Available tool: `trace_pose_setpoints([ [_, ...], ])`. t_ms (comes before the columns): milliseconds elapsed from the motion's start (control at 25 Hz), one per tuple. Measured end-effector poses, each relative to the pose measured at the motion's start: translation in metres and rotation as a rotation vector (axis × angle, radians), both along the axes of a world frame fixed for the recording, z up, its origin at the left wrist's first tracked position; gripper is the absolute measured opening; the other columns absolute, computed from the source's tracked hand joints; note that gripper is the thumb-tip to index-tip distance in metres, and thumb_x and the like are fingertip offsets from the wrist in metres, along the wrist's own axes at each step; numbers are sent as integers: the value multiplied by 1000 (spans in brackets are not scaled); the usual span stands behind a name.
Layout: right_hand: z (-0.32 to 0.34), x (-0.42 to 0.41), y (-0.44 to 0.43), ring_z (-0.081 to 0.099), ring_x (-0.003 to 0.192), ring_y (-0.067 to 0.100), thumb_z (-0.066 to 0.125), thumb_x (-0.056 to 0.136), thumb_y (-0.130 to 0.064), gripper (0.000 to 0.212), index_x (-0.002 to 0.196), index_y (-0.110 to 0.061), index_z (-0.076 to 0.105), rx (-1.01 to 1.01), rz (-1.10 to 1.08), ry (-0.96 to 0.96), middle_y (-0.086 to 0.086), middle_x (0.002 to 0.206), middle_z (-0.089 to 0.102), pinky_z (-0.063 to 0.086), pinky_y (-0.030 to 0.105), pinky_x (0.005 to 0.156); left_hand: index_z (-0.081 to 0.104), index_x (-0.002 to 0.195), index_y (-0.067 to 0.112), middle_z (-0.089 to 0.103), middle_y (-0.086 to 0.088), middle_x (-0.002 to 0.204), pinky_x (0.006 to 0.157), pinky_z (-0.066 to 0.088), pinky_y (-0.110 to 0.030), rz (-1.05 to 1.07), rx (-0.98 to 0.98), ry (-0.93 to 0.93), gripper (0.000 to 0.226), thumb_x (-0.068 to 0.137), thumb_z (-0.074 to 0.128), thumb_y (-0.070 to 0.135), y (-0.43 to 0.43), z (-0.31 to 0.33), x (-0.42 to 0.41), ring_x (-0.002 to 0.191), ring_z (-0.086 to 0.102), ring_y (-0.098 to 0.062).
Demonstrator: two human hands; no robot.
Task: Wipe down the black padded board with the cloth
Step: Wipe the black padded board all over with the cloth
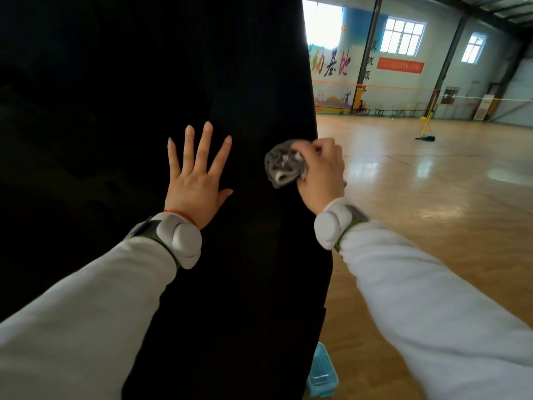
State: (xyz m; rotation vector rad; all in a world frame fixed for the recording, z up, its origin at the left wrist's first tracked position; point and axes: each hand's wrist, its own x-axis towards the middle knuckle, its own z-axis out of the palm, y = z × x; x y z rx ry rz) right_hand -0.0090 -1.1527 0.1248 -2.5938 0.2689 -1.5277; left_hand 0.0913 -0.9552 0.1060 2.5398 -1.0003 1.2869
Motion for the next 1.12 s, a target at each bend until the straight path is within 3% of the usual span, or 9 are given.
trace_pose_setpoints([
  [160, -63, -11, -1, 47, 89, 36, 66, 71, -4, 36, 103, -19, 64, -47, 9, 133, 13, 100, 49, 40, 41, 79, 2, 149, 23, -6, -14, 156, 110, -13, -52, -5, 19, -15, 99, 78, 68, 41, 6, -11, 0, 141, -9, -37],
  [280, -82, -24, -1, 46, 92, 33, 62, 76, -6, 29, 102, -18, 65, -14, 47, 325, 11, 99, 48, 43, 45, 80, -6, 147, 25, -10, -13, 155, 109, -21, -48, 18, 69, 0, 105, 76, 70, 42, 11, -23, -1, 141, -13, -36],
  [360, -61, -26, 1, 45, 95, 32, 60, 71, 1, 34, 100, -17, 64, 28, 81, 242, 11, 101, 48, 44, 46, 80, -10, 146, 26, -12, -12, 155, 107, -25, -47, 32, 76, 13, 106, 77, 70, 41, 12, -25, 0, 140, -16, -35],
  [520, 7, -11, 13, 46, 98, 33, 60, 69, 9, 40, 102, -13, 64, 89, 75, -131, 16, 106, 48, 45, 40, 79, -10, 146, 26, -12, -12, 155, 107, -25, -47, 30, 61, 15, 104, 78, 69, 40, 11, -24, 0, 140, -16, -35],
  [640, -7, 4, 14, 46, 95, 34, 64, 68, 3, 41, 104, -17, 64, 2, 22, -77, 15, 106, 49, 43, 44, 81, -1, 148, 25, -6, -13, 156, 109, -23, -45, -4, 48, -6, 102, 77, 71, 37, 13, -26, 1, 141, -10, -36],
  [800, -79, -3, 8, 36, 89, 25, 69, 63, 0, 41, 99, -19, 64, -74, 36, 44, 13, 97, 49, 30, 33, 78, 11, 149, 23, 2, -13, 156, 111, -19, -45, -40, 32, -41, 98, 74, 74, 34, 19, -33, 2, 142, -4, -36],
  [960, -107, -19, 7, 46, 83, 32, 67, 65, -1, 33, 94, -17, 65, -69, 89, 262, 11, 92, 50, 45, 44, 72, 1, 149, 25, -5, -12, 156, 109, -21, -47, 11, 57, 0, 102, 76, 72, 34, 18, -39, -1, 142, -9, -35],
  [1040, -82, -22, 10, 48, 87, 34, 64, 63, 5, 37, 95, -14, 65, -13, 120, 193, 12, 95, 51, 47, 47, 75, -5, 147, 26, -9, -12, 156, 108, -21, -49, 29, 71, 12, 103, 78, 71, 34, 17, -40, 0, 141, -14, -35],
  [1120, -41, -17, 14, 47, 94, 33, 61, 63, 9, 43, 100, -13, 65, 66, 102, -9, 14, 103, 50, 44, 42, 81, -7, 146, 26, -11, -11, 156, 108, -21, -50, 32, 72, 16, 102, 80, 69, 34, 16, -39, 0, 140, -16, -34],
])
